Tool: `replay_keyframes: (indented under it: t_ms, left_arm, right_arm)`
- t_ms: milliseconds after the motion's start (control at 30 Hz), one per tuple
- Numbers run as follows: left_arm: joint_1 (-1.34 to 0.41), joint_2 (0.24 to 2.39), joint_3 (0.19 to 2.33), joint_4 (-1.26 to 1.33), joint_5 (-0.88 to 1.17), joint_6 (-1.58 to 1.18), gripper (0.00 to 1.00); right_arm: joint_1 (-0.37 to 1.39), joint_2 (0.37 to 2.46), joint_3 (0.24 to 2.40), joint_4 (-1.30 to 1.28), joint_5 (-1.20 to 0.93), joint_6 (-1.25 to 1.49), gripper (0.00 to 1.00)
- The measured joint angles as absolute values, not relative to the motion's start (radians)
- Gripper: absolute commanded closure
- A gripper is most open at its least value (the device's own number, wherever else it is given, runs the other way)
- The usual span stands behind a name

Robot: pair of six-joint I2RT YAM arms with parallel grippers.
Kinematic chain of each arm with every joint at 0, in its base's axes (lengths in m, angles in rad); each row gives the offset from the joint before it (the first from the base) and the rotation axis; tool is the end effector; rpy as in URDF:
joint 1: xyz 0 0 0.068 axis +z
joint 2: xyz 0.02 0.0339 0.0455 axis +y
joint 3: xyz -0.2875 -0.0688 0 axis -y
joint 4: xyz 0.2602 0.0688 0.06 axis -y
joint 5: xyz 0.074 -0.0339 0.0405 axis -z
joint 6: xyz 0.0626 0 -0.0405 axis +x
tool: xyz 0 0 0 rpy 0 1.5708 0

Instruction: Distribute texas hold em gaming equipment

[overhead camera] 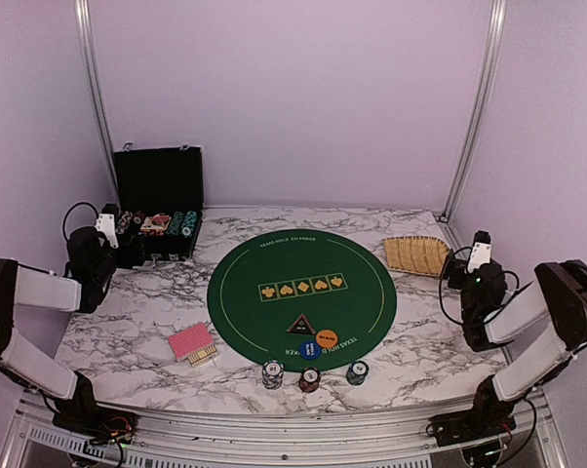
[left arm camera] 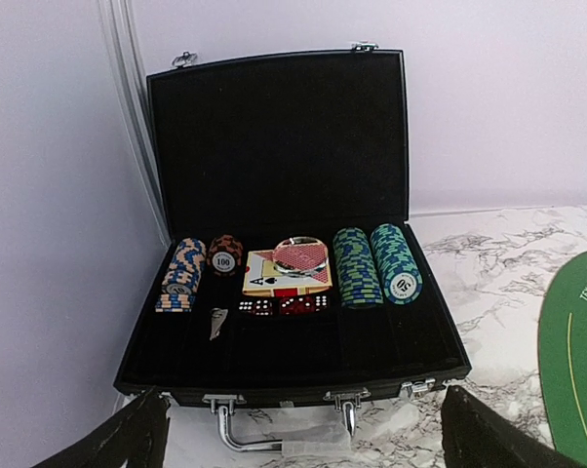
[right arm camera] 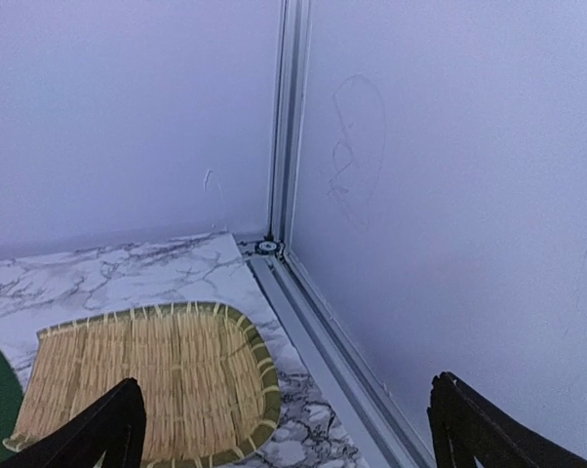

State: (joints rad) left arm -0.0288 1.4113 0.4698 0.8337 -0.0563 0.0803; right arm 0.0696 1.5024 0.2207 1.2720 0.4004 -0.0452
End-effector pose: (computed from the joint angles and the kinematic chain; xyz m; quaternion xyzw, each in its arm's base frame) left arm 0.3117 -0.0055 0.2076 0.0218 0.7438 0.0381 0.6670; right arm 0.2647 -0.0060 0.1668 0.0998 0.7032 -0.1329 0.6913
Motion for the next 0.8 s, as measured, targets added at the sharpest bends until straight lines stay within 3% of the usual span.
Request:
replay_keyframes:
  t_ms: [167, 333, 533, 800]
  left_arm:
    - [-0.029, 1.327, 0.493, 0.669, -0.038, 0.122, 0.01]
    - [-0.029, 1.325, 0.651, 0.37, 0.024, 0.132, 0.01]
    - [-0.029, 1.361, 0.929, -0.016, 0.128, 0.155, 0.01]
    - [-0.029, 1.394, 1.048, -0.331, 0.21, 0.199, 0.01]
  right_arm:
    - [0.073, 1.337, 0.416, 0.951, 0.408, -0.002, 0.01]
    - [0.073, 1.267, 0.64, 0.629, 0.345, 0.174, 0.01]
    - [0.087, 1.303, 0.821, 0.319, 0.085, 0.317, 0.01]
    - [0.495, 1.513, 1.054, -0.039, 0.019, 0.223, 0.01]
